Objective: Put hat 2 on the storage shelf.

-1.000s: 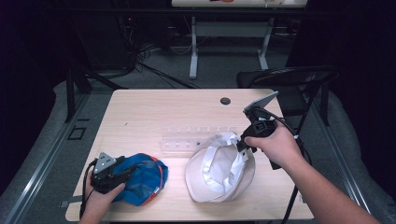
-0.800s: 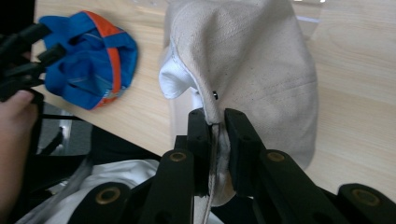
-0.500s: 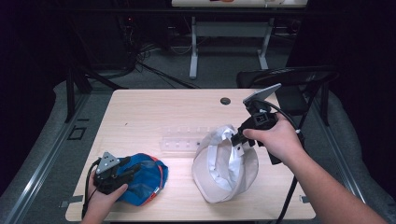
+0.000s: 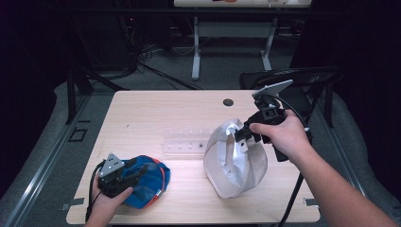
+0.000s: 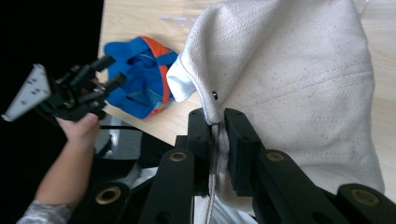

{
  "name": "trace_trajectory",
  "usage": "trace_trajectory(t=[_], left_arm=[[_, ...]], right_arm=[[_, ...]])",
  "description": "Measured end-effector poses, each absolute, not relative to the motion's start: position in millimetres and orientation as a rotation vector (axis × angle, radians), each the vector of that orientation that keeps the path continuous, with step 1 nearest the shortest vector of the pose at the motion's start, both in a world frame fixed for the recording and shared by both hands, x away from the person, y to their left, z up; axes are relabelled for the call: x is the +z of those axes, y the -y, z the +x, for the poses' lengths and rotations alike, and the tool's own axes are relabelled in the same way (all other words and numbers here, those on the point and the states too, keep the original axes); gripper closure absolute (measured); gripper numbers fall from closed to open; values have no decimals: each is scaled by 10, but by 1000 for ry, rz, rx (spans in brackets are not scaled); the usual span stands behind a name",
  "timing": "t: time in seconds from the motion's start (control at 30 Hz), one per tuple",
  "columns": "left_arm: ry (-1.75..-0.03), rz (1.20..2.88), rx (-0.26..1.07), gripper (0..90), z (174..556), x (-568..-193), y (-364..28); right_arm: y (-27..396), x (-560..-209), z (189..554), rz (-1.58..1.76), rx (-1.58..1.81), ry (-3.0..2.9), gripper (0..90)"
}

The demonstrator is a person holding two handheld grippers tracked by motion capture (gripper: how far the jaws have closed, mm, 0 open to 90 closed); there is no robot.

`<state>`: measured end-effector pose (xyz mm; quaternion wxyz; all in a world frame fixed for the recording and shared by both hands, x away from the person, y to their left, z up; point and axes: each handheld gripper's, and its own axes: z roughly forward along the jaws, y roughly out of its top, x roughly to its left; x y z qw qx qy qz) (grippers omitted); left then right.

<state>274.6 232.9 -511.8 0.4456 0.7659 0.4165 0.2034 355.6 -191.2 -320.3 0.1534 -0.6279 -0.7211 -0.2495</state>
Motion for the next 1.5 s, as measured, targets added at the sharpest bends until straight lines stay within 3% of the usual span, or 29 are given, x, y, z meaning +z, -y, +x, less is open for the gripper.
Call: trace_trajectory(t=[0.4, 0.7, 0.93, 1.5], left_arm=[[-948, 1869, 519, 426, 2666, -4924, -2137], [-845, 1928, 488, 491, 2649, -4816, -1823], [-792, 1943, 475, 485, 2689, -4785, -1617], [-787, 1971, 473, 430, 2826, -4798, -1412]], right_arm=[[1894, -3045, 3576, -1763, -854, 1969, 813], [1727, -2939, 3664, -1736, -906, 1979, 813], [1601, -2843, 3766, -1726, -935, 1965, 813], [1255, -2663, 4074, -1747, -961, 1950, 814]])
